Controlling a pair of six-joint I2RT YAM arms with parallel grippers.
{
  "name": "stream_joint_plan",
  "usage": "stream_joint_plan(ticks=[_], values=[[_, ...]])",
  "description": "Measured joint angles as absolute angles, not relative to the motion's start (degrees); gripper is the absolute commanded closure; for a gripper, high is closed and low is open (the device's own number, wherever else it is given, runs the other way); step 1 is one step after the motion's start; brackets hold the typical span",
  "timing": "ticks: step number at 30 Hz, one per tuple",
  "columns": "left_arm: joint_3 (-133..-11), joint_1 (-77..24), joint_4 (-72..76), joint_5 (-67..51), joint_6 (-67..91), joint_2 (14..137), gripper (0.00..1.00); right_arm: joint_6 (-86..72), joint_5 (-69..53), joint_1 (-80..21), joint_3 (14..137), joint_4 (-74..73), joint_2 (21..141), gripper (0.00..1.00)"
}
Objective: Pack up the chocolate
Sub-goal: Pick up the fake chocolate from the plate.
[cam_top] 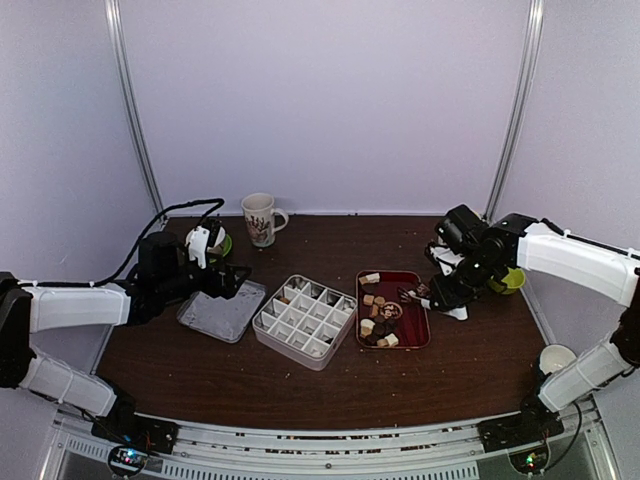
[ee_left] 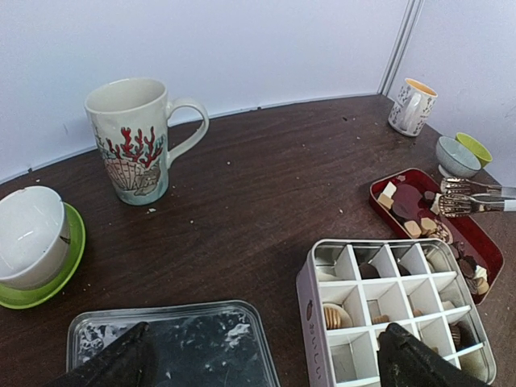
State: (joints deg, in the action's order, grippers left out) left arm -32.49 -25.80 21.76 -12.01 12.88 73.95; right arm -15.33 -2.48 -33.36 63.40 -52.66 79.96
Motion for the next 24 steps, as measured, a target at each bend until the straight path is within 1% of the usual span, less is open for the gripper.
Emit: stream_joint_plan(ticks=[7,13,20,24], values=[[-32.5,-25.8,21.8,-12.0,12.9,74.0,0.03,-15.0,-2.5,-33.2,63.4,-51.8,82.0,0.60],[-32.5,-25.8,21.8,-12.0,12.9,74.1,0.02,-14.4,-2.6,-33.0,63.4,-51.4,82.4,0.71],[-32.5,-25.8,21.8,-12.0,12.9,74.1,0.02,-12.7,-3.7,-33.0,63.4,-51.1,81.8,0.71],[-32.5,-25.8,21.8,-12.2,12.9,74.2,0.03,-11.9,-7.0,-33.0,63.3,-49.6,78.3,0.71]])
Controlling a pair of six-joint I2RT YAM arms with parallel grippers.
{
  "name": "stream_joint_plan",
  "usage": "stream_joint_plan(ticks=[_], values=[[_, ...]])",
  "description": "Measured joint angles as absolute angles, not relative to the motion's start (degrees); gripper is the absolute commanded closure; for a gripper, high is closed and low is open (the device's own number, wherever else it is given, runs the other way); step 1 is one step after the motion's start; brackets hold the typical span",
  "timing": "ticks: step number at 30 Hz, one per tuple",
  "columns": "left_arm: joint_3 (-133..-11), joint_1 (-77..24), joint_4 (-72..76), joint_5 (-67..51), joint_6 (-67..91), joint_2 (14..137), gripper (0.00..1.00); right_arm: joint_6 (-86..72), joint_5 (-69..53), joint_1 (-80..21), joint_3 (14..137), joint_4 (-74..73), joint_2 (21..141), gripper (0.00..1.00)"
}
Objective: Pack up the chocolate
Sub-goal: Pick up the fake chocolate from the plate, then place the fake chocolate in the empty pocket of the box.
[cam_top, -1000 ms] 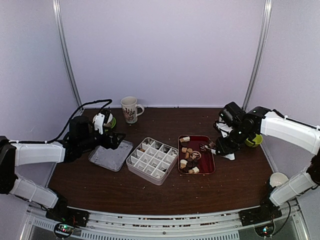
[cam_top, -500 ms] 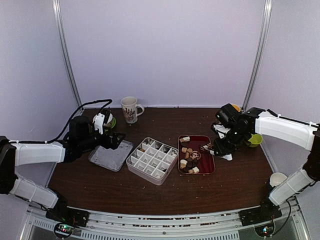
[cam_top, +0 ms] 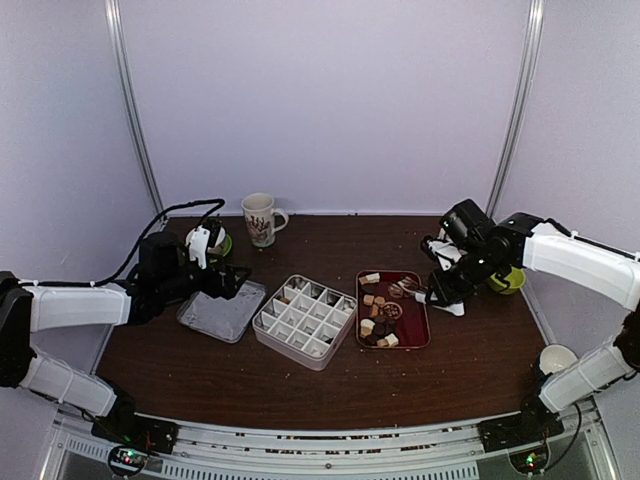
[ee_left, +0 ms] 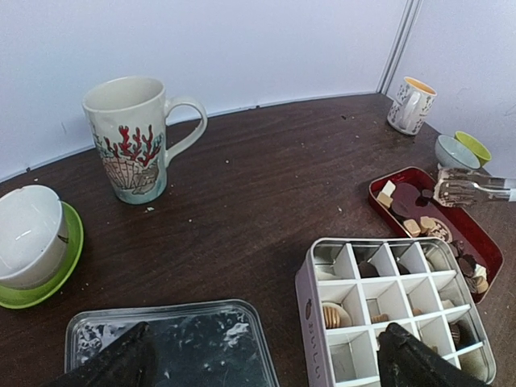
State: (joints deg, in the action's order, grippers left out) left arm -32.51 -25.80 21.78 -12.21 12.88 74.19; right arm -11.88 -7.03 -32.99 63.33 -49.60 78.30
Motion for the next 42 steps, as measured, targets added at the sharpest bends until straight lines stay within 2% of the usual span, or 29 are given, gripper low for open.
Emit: stream_joint_plan(ticks=[8,15,42], values=[[-32.5,-25.8,21.8,-12.7,12.9,74.2,0.03,-11.4,-16.7,-34.3,61.6,-42.2,68.9,0.72],[-32.5,-25.8,21.8,-12.9,12.9,74.2,0.03,-9.9,-22.6,-39.2,61.3,-38.6,67.3,0.72],[-32.5,-25.8,22.5,-13.2,12.9,74.3,0.03,-4.0,-25.4,-53.0,63.7,-39.7,78.4,0.72]])
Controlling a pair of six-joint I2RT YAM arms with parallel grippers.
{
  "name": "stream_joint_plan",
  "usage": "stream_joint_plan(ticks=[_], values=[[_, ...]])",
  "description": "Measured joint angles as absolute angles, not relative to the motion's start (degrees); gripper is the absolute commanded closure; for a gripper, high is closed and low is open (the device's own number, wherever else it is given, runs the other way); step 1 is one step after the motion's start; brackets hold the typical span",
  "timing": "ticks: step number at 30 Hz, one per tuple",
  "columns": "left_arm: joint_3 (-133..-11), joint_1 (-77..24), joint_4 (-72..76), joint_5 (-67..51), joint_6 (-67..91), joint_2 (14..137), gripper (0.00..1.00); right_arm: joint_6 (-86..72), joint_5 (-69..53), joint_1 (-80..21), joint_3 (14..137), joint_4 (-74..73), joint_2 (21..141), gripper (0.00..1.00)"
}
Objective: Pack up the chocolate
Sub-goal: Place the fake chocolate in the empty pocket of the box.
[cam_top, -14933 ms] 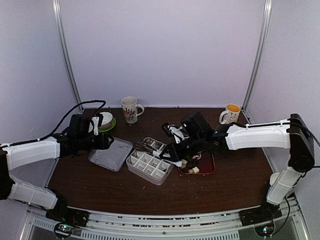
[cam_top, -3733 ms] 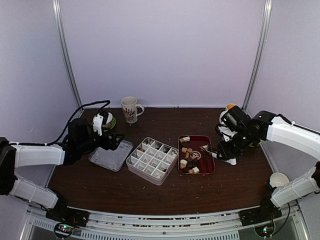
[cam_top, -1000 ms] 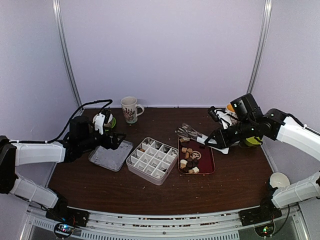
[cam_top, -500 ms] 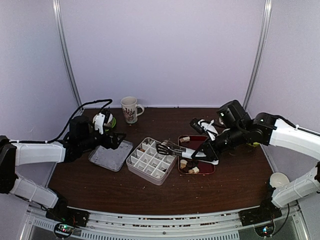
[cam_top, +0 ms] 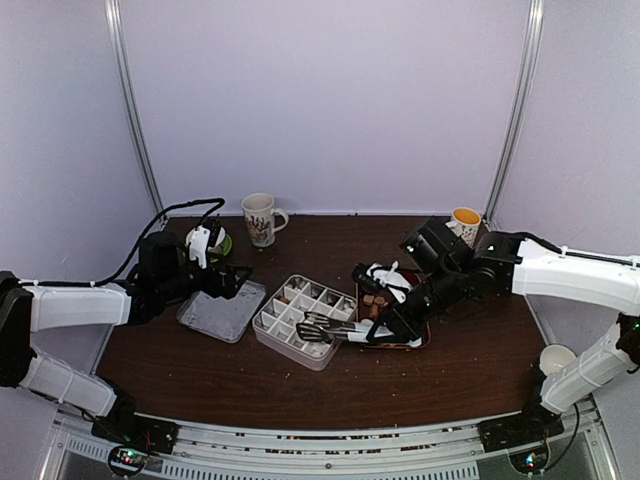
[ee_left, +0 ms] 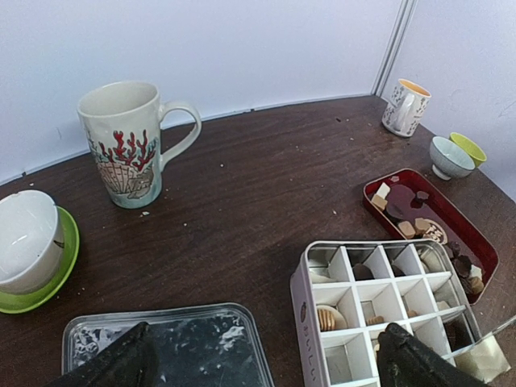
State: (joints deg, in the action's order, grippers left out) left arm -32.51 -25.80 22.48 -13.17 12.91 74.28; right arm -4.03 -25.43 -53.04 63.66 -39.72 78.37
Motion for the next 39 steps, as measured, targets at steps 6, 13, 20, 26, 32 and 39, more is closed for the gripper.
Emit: stream_joint_plan(ticks=[6,13,20,26,32,39], values=[[-32.5,-25.8,22.5,-13.3,12.9,74.3,0.03,-4.0,-24.5,-54.0,64.6,-38.8,81.5,0.71],[-32.5,-25.8,22.5,-13.3,12.9,74.3,0.03,-4.0,-23.4,-54.8,65.5,-38.2,83.6,0.69],[-32.5,-25.8,22.5,-13.3,12.9,74.3,0.03,-3.9,-22.4,-55.0,66.0,-38.1,84.3,0.66],[-32.5,-25.8,22.5,-13.3,12.9,74.3,0.02,-3.7,-21.8,-55.0,66.4,-37.8,84.9,0.66],[-32.5,-25.8,22.5,-13.3,12.9,74.3,0.02,-3.3,-21.6,-55.3,66.5,-37.9,85.2,0.65],[-32.5,-25.8,22.5,-13.3,12.9,74.3,0.02,-3.0,-21.4,-55.3,66.5,-37.9,85.2,0.59]])
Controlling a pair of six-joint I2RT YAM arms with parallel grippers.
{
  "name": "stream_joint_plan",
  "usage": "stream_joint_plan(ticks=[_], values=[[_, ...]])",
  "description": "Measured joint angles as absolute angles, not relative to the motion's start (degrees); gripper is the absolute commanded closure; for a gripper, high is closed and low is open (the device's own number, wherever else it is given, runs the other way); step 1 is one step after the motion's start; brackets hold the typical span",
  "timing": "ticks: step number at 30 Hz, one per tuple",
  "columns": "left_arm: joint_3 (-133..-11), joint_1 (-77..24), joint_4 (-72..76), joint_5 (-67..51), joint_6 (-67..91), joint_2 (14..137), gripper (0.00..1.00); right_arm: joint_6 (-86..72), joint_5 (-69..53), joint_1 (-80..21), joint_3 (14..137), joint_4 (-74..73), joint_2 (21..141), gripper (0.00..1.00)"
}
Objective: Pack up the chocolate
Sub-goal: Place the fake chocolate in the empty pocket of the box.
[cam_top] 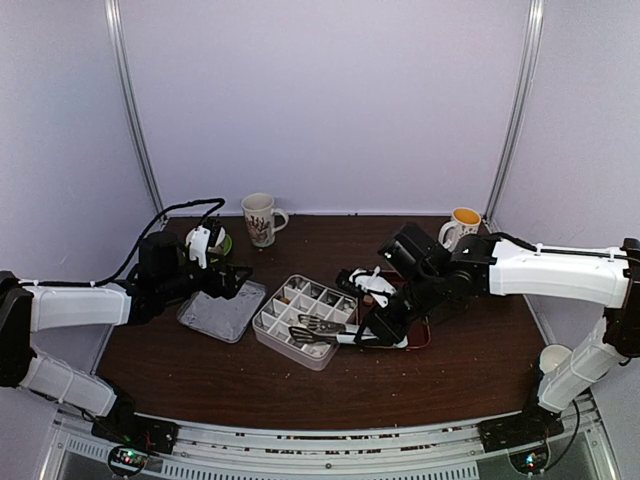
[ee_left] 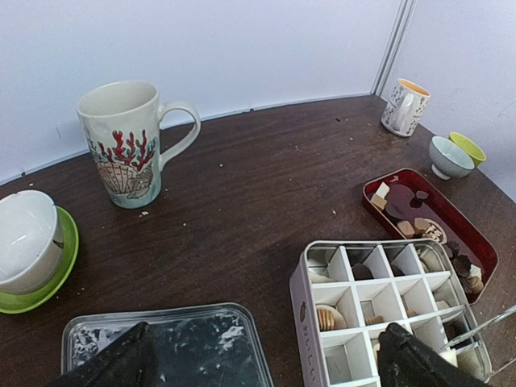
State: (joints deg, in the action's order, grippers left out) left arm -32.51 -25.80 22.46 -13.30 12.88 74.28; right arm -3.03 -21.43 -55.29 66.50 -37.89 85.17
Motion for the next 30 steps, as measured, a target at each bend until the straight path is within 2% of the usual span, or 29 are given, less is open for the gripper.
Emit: stream_joint_plan(ticks=[19,23,25,28,30], values=[[-32.6,-25.8,22.2,-13.6,12.9,74.4,0.02,-2.9,-19.1,-55.5,67.0,-36.8,84.5,0.57],[-36.6,-25.8,17.1,-12.1,12.9,77.0,0.03,-2.9,-16.3,-55.5,65.1,-34.3,81.6,0.58],[-37.8,-25.8,15.1,-11.3,12.9,77.5,0.08,-2.9,-14.5,-55.5,64.0,-33.2,79.5,0.58],[-40.0,-25.8,10.5,-12.0,13.0,77.6,0.20,-3.0,-11.5,-55.5,61.8,-30.8,76.5,0.58],[-41.9,-25.8,6.2,-13.1,12.9,77.8,0.24,-3.4,-9.2,-55.4,60.2,-29.7,74.5,0.58]])
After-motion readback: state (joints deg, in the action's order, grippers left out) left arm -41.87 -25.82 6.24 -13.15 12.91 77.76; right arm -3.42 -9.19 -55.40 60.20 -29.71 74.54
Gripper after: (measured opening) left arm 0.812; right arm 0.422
